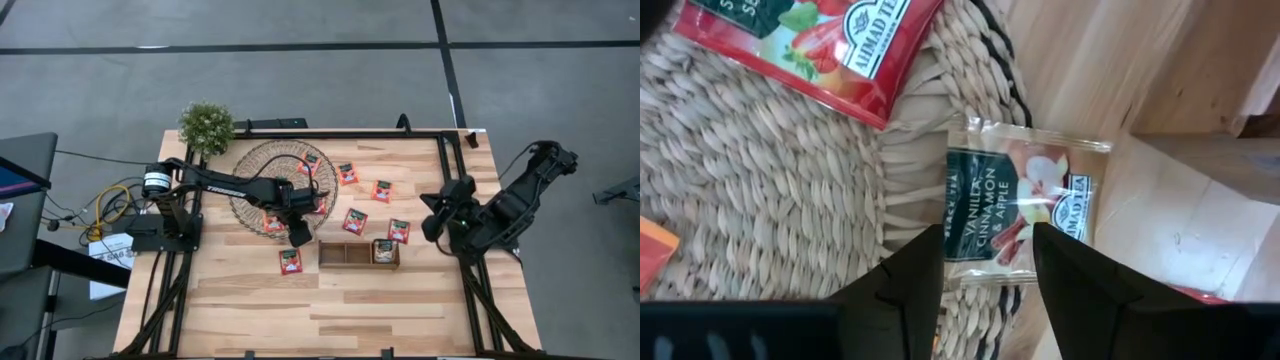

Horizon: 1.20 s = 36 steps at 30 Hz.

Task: Pick & Place Tea
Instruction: Put the brown tea bag into the right slot of the wooden organizer

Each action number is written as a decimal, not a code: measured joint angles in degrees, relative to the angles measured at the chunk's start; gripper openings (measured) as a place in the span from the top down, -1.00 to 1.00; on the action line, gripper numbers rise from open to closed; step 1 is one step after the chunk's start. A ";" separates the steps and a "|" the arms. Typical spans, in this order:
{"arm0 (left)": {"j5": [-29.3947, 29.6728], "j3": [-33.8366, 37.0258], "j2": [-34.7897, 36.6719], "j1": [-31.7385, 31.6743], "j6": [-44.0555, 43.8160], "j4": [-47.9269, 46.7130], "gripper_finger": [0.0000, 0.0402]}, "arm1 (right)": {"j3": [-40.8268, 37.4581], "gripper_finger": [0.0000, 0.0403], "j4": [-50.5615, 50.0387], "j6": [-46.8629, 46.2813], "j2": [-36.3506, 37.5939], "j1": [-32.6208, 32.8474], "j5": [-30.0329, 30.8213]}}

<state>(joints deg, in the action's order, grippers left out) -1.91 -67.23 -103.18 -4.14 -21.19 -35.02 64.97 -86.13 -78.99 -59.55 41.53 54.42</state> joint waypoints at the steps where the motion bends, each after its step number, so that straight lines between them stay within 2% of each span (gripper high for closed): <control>1: 0.00 0.01 0.01 0.00 0.28 0.10 0.27 | 0.00 0.97 -0.01 0.01 0.00 -0.26 -0.05; 8: 0.09 0.01 -0.14 0.00 2.03 0.99 0.27 | 0.00 0.97 -0.02 0.10 0.00 -0.91 -0.05; 15: 0.63 -0.19 -4.37 -0.02 2.45 1.35 0.27 | 0.00 0.97 0.11 0.04 0.00 -0.89 -0.03; 22: 0.24 -0.93 -5.34 -0.02 1.20 0.99 0.31 | 0.00 0.97 0.42 0.01 -0.02 -0.89 -0.05; 26: 0.25 -2.09 -5.36 -0.02 1.26 0.44 0.47 | 0.00 0.97 0.47 0.01 -0.02 -0.89 -0.05; 33: 1.27 -2.73 -5.37 -0.02 2.27 0.31 0.93 | 0.00 0.97 0.46 0.03 0.00 -0.89 -0.03; 36: 1.31 -2.73 -5.27 -0.02 2.25 -0.81 0.98 | 0.00 0.97 0.46 0.02 -0.01 -0.89 -0.03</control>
<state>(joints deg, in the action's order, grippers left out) -0.60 -69.95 -108.45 -4.16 -18.94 -35.83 64.97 -85.67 -78.97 -59.56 40.64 54.39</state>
